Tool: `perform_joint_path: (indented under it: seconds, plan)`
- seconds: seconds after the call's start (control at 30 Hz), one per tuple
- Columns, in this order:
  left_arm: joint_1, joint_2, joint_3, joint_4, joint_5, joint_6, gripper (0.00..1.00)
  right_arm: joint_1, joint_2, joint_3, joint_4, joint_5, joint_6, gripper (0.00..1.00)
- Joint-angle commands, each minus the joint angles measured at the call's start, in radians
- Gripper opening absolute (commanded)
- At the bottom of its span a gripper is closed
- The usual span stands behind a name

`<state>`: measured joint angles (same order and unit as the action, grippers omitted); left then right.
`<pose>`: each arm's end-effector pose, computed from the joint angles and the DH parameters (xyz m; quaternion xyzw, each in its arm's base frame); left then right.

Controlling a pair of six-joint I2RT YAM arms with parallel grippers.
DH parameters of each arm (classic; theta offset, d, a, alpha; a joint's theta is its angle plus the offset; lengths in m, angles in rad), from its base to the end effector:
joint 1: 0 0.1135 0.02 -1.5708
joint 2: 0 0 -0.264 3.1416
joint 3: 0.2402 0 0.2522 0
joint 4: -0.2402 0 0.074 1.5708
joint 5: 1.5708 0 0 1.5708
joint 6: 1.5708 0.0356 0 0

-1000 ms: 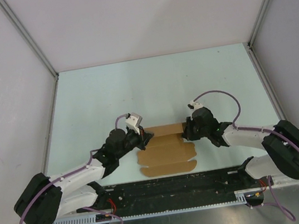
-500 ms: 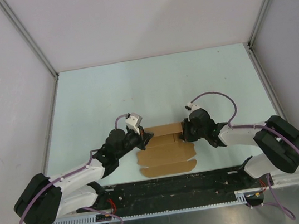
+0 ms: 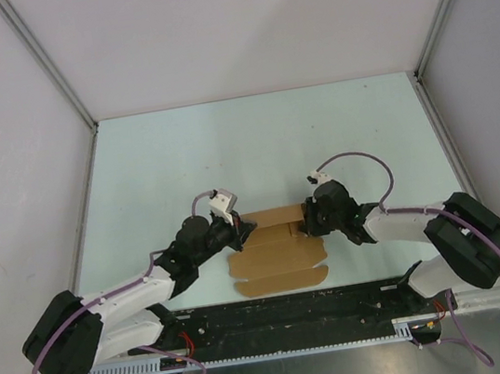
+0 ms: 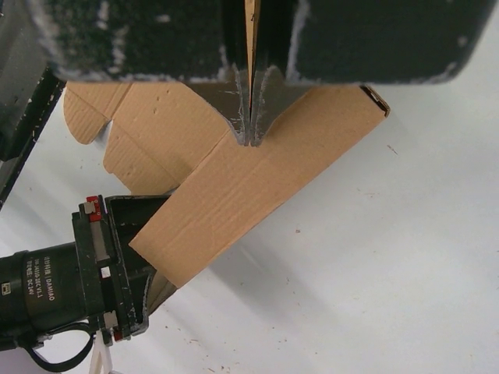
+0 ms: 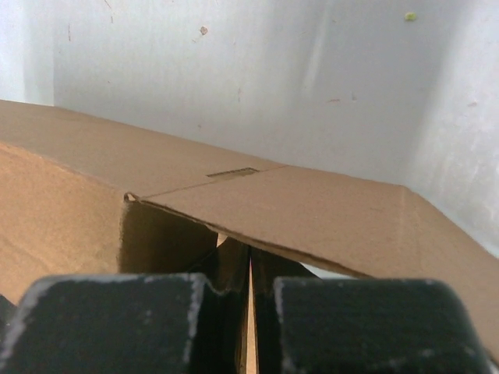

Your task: Fold the paper box

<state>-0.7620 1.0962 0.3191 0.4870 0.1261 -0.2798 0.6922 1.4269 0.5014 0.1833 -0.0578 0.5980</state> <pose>0.1567 -0.1557 0.1881 0.2276 0.7682 -0.3406 0.4921 0.1974 0.1663 0.1411 -0.0547 0.9135 0.2631 0.3056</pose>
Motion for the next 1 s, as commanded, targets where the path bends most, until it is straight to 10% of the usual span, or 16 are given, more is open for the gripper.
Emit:
perform_joint_path:
  seconds: [0.0, 0.5, 0.97]
  plan:
    - [-0.003, -0.032, -0.018, 0.007, -0.017, 0.011, 0.00, 0.001, -0.068, 0.041, -0.169, 0.045, -0.043, 0.04]
    - [-0.003, -0.062, -0.011, -0.004, -0.043, 0.010, 0.00, -0.049, -0.430, 0.230, -0.663, 0.182, -0.099, 0.43]
    - [-0.003, -0.055, -0.002, -0.004, -0.037, 0.005, 0.00, -0.131, -0.249, 0.479, -0.835, 0.127, -0.507, 0.55]
